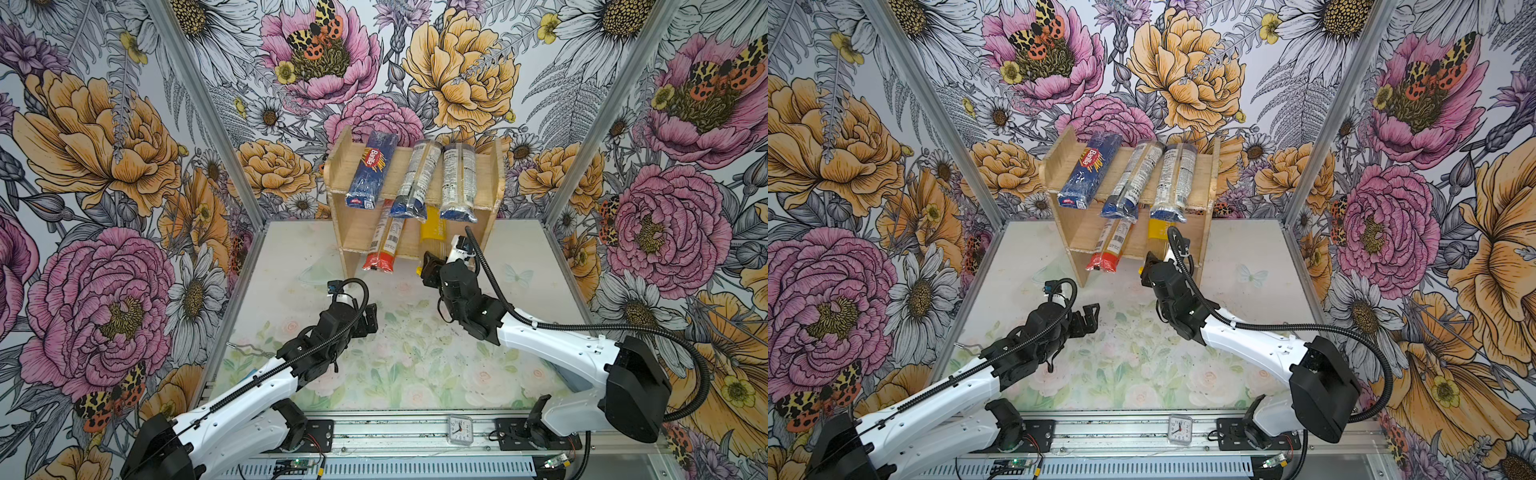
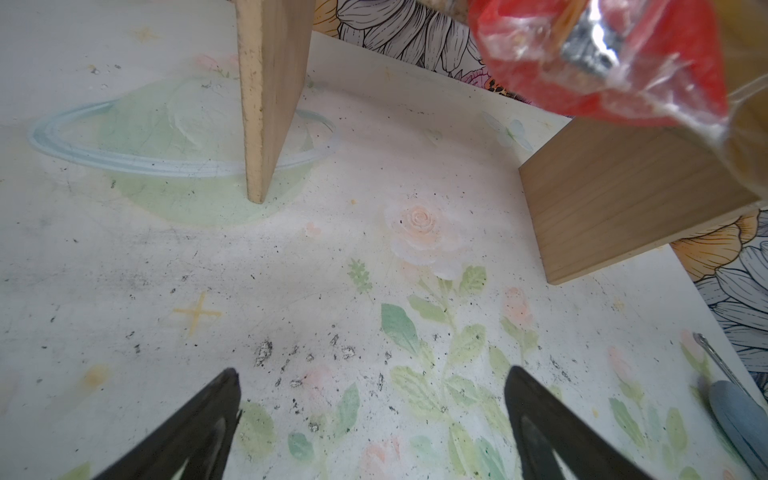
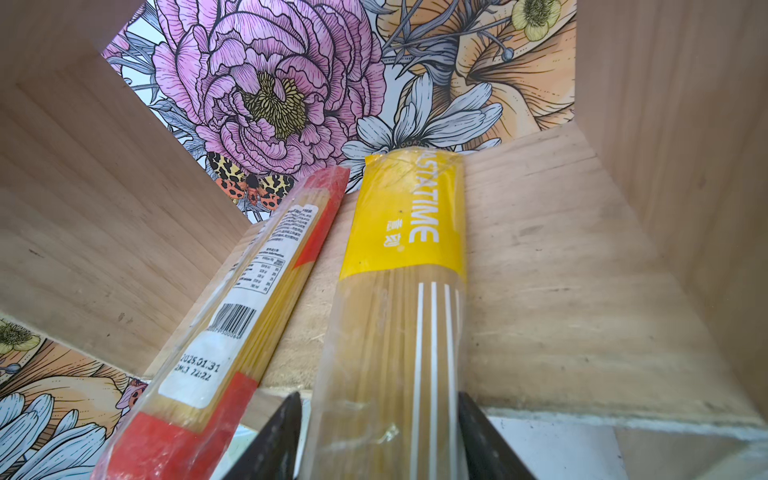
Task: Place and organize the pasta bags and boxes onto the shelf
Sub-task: 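Lower the PASTATIME bag onto the tier floor and open the right gripper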
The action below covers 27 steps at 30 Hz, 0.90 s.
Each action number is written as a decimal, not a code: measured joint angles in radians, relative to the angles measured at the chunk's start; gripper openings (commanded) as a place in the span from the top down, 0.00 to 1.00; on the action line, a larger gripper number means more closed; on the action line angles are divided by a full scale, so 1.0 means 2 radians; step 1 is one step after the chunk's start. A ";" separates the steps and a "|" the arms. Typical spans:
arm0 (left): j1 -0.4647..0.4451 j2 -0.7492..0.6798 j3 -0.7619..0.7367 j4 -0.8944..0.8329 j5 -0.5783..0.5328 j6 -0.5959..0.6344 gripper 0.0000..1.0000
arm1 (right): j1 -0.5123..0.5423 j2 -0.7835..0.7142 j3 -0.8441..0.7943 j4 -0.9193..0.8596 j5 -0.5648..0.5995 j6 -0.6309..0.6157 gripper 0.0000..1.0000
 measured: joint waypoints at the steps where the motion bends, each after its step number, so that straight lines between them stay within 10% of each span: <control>1: 0.000 0.000 0.000 0.000 0.000 0.000 0.01 | 0.000 0.000 0.000 0.000 0.000 0.000 0.40; 27: 0.000 -0.015 0.000 -0.007 0.000 0.000 0.01 | 0.000 -0.068 -0.034 0.003 -0.019 -0.007 0.35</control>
